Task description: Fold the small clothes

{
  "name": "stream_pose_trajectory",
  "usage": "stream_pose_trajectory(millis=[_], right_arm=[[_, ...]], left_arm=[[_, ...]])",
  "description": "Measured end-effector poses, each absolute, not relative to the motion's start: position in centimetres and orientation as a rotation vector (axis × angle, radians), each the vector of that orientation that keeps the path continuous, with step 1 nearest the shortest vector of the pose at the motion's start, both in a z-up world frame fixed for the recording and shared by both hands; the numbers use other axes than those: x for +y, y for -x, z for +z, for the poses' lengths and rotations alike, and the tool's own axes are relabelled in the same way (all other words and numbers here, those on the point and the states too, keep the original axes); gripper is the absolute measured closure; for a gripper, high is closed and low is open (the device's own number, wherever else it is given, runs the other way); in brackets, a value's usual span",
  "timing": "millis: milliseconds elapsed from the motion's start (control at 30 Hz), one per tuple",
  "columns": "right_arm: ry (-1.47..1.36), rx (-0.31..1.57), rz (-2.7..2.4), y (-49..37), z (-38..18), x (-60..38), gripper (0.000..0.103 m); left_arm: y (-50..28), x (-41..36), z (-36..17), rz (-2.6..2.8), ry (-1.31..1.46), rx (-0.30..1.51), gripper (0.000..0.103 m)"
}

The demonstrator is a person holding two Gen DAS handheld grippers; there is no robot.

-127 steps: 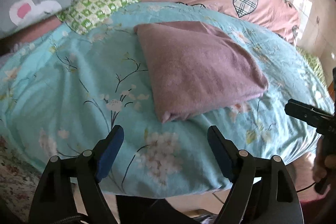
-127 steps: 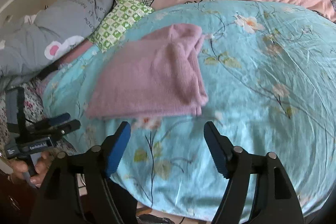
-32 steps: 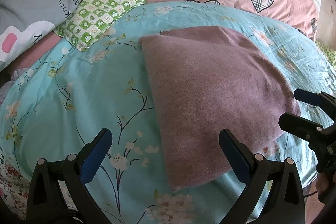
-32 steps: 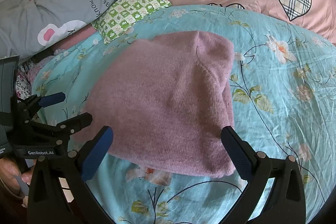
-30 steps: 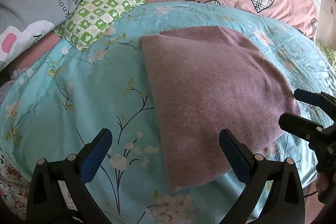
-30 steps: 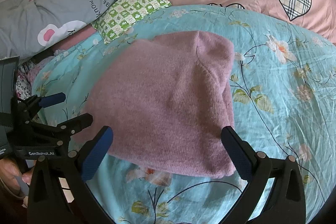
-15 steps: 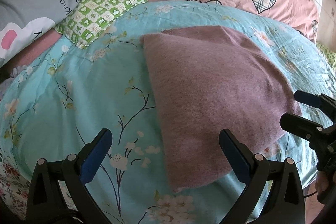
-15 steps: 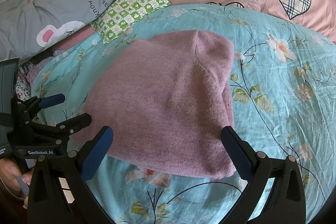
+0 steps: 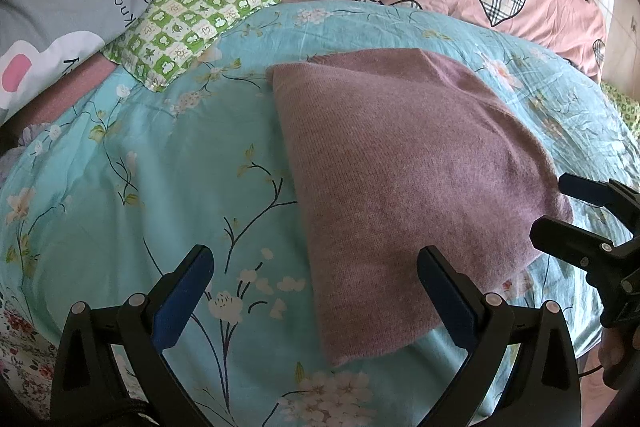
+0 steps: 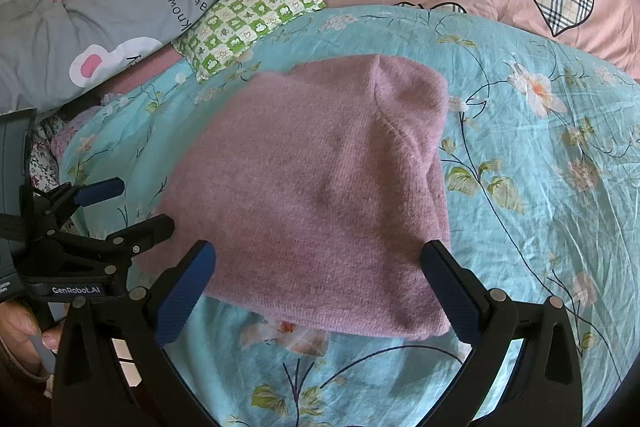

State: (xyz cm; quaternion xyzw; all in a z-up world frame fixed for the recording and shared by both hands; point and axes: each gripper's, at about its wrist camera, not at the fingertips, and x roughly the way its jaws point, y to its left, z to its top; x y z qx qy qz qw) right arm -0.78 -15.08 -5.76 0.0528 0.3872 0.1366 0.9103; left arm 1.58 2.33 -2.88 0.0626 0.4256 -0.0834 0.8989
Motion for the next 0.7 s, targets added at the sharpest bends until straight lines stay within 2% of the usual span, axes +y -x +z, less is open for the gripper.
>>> stream_pose_trajectory(millis=[700], right_arm=[[-0.114, 0.796, 0.280, 1.00, -5.69, -14.80, 0.001]], left_arm=[[-1.44, 1.98, -2.70, -0.177, -0.128, 0.878, 0.001]])
